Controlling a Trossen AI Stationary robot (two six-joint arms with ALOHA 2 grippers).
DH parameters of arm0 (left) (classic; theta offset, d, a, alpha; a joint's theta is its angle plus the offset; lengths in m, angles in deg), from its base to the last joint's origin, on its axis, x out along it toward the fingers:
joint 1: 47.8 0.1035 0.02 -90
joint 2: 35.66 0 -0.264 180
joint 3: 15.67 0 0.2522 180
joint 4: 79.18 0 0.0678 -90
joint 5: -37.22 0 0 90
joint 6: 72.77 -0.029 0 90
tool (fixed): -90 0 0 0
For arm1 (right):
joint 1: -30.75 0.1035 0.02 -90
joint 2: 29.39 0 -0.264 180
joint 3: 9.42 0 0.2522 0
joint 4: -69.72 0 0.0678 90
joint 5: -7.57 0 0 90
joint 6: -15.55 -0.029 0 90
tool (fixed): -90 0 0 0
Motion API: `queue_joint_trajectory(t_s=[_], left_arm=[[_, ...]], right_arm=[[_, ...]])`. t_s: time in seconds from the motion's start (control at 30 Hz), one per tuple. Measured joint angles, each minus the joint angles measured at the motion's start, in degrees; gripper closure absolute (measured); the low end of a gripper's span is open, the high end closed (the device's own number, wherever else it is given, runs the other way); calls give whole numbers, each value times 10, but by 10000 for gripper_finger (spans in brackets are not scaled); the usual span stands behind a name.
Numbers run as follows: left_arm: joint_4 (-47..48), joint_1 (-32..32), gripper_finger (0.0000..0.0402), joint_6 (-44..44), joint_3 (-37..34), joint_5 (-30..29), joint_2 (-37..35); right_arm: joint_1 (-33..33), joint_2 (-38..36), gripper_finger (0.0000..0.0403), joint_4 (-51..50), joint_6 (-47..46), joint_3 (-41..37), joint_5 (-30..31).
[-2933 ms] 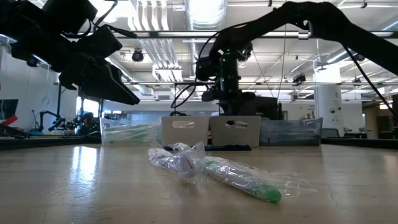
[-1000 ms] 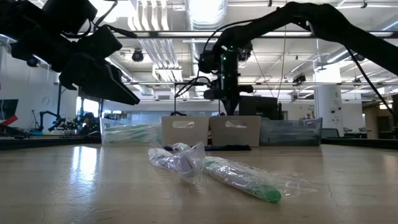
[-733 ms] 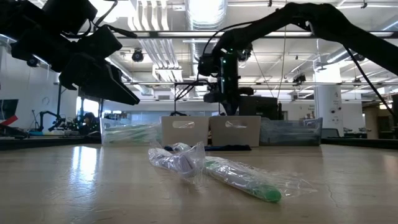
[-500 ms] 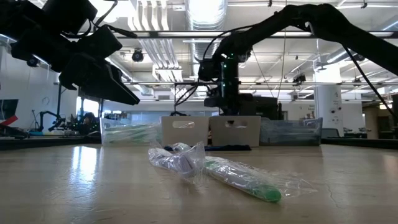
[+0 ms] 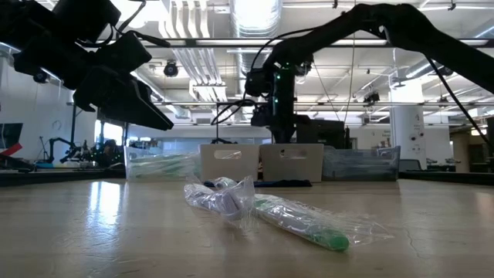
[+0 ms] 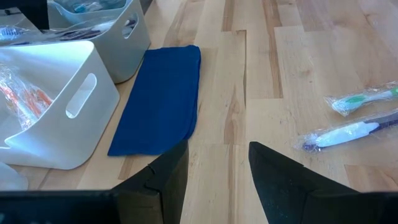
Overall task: Pick & Place Toothbrushes
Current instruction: Put the violet toothbrush into the gray bin
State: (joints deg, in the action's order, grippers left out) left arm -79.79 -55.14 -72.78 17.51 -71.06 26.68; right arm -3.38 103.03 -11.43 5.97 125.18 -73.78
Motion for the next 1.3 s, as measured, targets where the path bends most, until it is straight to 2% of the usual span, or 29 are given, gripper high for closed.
queue_joint_trajectory(t_s=[0.13,0.23,0.8,1.3], left_arm=[[0,0,227,0,0,0,0],[0,0,227,0,0,0,0],[0,0,227,0,0,0,0],[0,0,227,0,0,0,0]], right_arm=[[0,0,395,-1,-16,13,69],[0,-1,394,1,-7,25,81],[7,-2,394,38,-5,32,30],[11,-7,395,36,-6,0,15]])
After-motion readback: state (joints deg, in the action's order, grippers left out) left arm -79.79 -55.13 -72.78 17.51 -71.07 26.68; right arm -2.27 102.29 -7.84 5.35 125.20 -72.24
